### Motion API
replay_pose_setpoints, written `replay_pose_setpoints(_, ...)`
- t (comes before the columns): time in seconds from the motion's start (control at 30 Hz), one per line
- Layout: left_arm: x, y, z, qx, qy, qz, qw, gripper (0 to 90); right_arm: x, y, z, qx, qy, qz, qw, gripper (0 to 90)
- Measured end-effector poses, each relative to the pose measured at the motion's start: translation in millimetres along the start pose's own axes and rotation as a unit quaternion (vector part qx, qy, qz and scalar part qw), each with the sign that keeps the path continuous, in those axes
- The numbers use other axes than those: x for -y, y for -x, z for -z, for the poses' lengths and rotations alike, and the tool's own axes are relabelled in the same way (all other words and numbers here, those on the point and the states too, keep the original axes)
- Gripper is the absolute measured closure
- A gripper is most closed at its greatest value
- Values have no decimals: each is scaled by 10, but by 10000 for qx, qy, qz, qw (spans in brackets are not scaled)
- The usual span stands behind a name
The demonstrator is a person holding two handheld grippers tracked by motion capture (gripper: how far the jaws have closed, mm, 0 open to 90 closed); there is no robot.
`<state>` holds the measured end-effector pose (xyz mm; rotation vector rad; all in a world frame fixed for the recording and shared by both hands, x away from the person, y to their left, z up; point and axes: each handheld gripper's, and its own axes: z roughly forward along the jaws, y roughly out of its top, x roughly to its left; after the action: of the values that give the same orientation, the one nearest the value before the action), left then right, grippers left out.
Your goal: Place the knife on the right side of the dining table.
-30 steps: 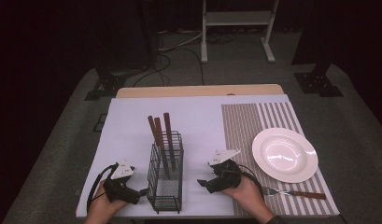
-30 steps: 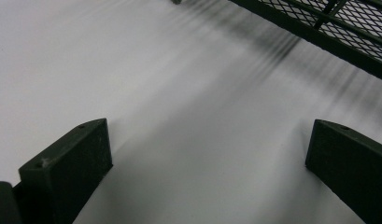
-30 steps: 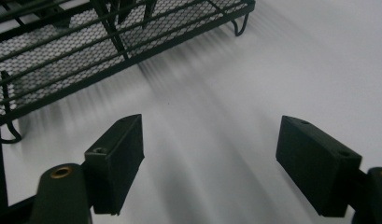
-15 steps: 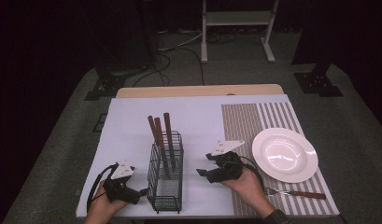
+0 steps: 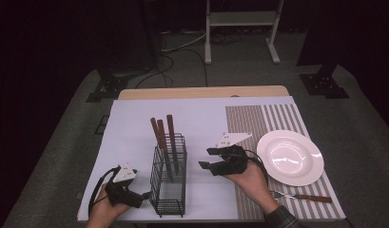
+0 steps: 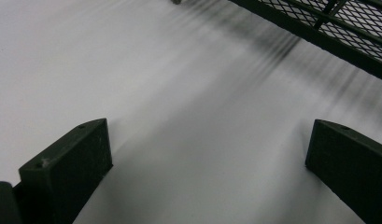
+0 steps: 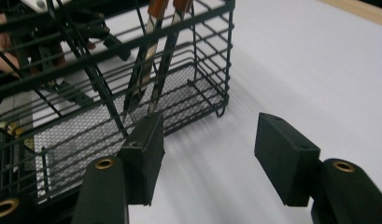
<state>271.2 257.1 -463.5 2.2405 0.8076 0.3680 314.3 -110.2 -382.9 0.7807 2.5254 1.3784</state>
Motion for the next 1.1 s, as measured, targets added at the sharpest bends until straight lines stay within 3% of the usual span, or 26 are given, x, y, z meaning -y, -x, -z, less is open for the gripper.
replay_pose_setpoints(0.53, 0, 0, 1, 3, -8, -2, 10000, 0, -330, 0, 34, -74, 357, 75, 9993, 416)
replay_pose_setpoints(1.1, 0, 0, 0, -4, 6, -6, 10000, 0, -743, -15, -70, -218, 802, 181, 9964, 411)
